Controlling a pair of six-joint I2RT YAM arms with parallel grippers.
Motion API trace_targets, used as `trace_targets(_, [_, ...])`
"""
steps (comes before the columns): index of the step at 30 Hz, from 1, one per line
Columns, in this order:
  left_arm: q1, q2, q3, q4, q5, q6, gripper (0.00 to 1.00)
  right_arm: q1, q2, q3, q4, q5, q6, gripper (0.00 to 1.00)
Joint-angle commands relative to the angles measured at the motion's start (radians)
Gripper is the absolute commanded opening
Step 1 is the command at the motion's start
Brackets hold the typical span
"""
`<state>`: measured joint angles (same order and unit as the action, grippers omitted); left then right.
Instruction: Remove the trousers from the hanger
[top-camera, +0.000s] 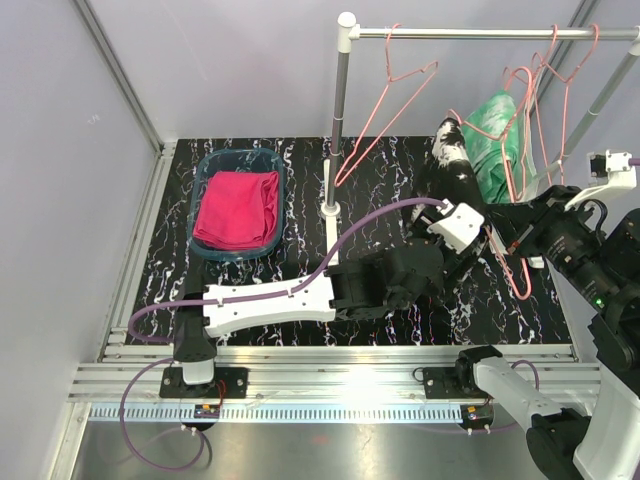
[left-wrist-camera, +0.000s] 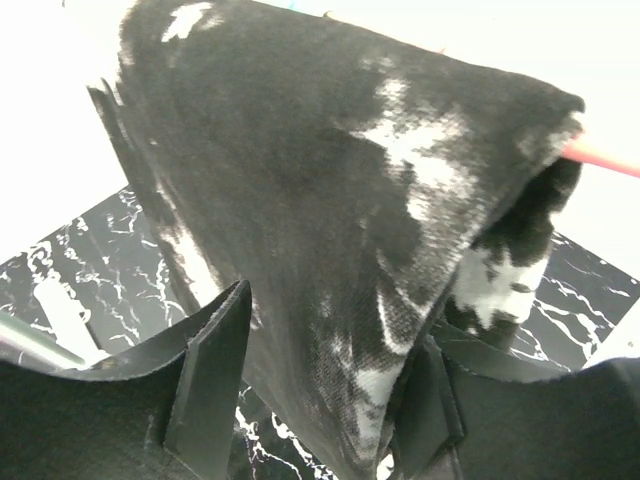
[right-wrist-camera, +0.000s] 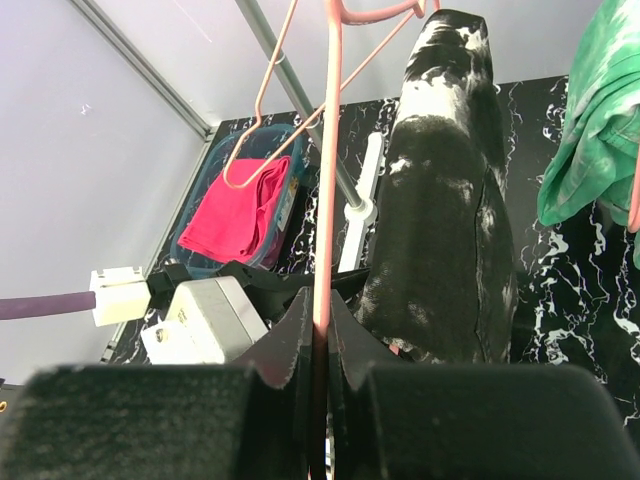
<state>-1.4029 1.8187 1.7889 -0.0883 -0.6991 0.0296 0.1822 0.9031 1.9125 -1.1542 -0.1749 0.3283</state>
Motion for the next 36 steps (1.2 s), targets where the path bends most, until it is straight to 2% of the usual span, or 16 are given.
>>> trace_targets(1, [0.012,-0.006,0.055,0.084,-0.094,0.001,0.51,0.002,-0.023,0.019,0.221,-0.038,0.006,0.0])
trace_targets(4, [0.016,0.025,0.11,0.119,-0.09,0.013,0.46,0.002,-0.032,0.016,0.218,-0.043,0.009,0.0])
trace_targets(14, [0.018,0.105,0.221,0.147,-0.046,0.035,0.46,0.0,-0.043,0.003,0.22,-0.054,0.012,0.0])
trace_targets(16, [0.019,0.11,0.222,0.15,-0.046,0.035,0.38,0.0,-0.044,0.002,0.217,-0.052,0.009,0.0])
trace_targets(18, [0.019,0.106,0.219,0.156,-0.054,0.027,0.22,0.0,-0.046,-0.001,0.218,-0.046,0.008,0.0])
trace_targets(20, [0.019,0.096,0.222,0.159,-0.059,0.018,0.14,0.0,-0.052,-0.032,0.223,-0.025,0.002,0.0])
trace_targets(21, [0.018,0.088,0.219,0.16,-0.066,0.015,0.05,0.002,-0.056,-0.049,0.229,-0.014,0.0,0.0])
trace_targets(23, [0.018,0.071,0.218,0.17,-0.077,0.012,0.0,0.002,-0.072,-0.11,0.235,0.003,-0.003,0.0])
trace_targets(36, [0.008,-0.136,0.224,0.252,-0.074,0.11,0.0,0.002,-0.228,-0.469,0.211,0.113,-0.029,0.0])
